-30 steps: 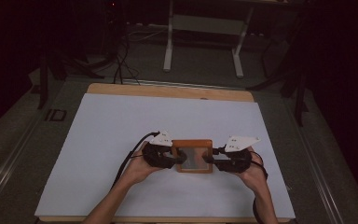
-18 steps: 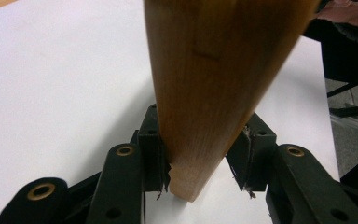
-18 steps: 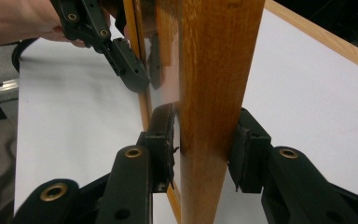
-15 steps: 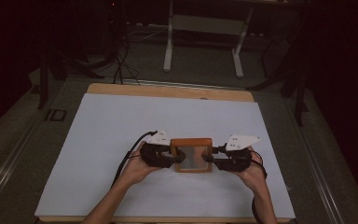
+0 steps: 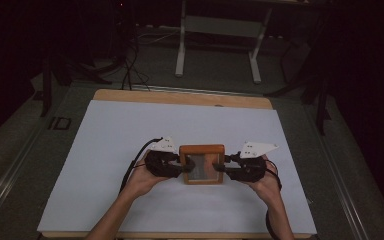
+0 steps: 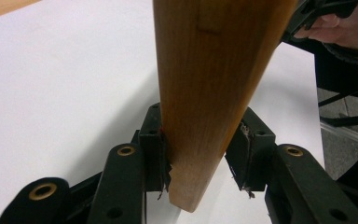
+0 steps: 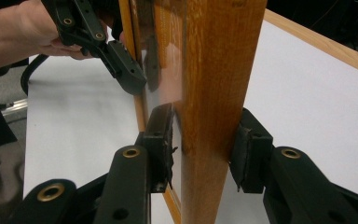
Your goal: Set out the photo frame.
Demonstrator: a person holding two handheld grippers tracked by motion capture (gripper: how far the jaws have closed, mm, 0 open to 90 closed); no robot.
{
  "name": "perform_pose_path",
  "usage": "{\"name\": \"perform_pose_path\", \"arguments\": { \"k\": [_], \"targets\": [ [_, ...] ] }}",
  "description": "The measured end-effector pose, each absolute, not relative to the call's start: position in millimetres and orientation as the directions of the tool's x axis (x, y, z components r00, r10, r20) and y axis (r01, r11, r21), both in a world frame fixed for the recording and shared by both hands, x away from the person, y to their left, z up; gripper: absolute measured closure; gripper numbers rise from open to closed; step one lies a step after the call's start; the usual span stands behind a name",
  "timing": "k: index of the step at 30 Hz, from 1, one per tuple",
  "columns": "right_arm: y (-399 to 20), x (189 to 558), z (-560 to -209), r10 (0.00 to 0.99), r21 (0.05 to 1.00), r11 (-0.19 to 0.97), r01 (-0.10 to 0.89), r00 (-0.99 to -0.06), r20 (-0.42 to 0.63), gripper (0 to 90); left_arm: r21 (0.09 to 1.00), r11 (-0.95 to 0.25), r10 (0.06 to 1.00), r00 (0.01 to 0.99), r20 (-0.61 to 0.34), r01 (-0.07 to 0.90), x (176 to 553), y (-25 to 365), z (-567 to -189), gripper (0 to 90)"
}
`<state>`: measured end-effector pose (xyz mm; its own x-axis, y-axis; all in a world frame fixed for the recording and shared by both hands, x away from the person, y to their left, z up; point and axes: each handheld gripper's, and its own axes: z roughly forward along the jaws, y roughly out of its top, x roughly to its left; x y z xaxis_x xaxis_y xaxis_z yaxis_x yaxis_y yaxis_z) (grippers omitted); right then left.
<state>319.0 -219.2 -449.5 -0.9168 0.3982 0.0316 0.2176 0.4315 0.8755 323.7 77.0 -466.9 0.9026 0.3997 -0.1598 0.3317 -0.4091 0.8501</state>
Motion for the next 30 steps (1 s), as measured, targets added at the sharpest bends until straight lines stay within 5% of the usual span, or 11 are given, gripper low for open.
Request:
{"name": "perform_pose_path", "arguments": {
  "k": [30],
  "targets": [
    [-182.2,328.8,-448.9,0.429,0.879,0.394,0.269,-0.900,0.083,60.4,0.834,-0.379,0.456,0.865,-0.209,0.401,327.3,111.1,-458.9,60.9]
  ]
}}
